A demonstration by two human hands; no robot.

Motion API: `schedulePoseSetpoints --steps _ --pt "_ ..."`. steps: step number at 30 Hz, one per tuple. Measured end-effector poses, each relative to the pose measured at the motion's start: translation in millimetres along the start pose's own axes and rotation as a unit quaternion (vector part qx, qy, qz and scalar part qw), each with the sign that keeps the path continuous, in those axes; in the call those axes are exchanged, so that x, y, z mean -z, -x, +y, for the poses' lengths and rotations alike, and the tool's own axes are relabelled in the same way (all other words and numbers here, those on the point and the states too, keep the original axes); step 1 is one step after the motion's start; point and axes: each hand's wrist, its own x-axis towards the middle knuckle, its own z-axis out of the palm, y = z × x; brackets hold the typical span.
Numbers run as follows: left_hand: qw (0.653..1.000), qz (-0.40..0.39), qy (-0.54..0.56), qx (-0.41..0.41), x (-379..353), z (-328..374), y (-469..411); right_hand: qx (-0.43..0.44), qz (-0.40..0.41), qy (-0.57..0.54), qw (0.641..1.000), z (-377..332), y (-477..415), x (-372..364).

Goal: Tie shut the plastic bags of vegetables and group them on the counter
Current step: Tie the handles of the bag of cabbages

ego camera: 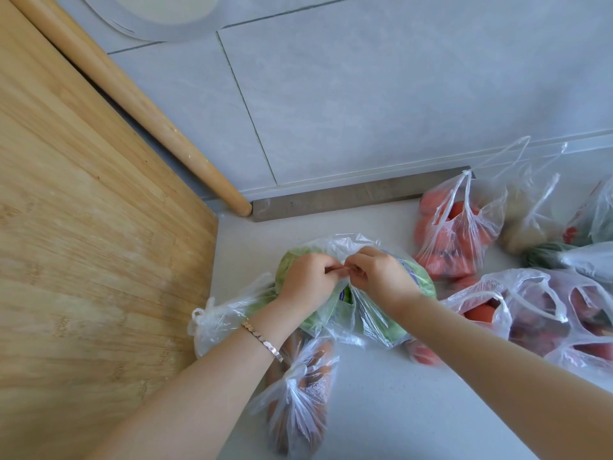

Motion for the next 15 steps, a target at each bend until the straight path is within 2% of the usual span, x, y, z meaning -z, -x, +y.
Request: schedulePoseSetpoints --steps 5,8,11,15 --pt "0.997 0.052 -0.014 -0.058 -3.4 -2.9 2.9 -0.038 0.022 -0.084 0.995 -1.4 1.9 3.3" --pt "0.995 0.069 -0.007 -0.073 -7.0 -5.3 5.0 -0.117 0.025 -0.166 0.979 -2.5 3.0 4.8" --pt "0.994 0.072 -0.001 -0.079 -8.8 -7.8 5.7 -0.179 0.000 -0.265 0.947 0.0 -0.7 7.6" --pt "0.991 0.099 -0.004 -0.088 -7.6 -11.0 2.9 -0.194 -0.057 -0.301 0.932 0.3 -5.4 13.9"
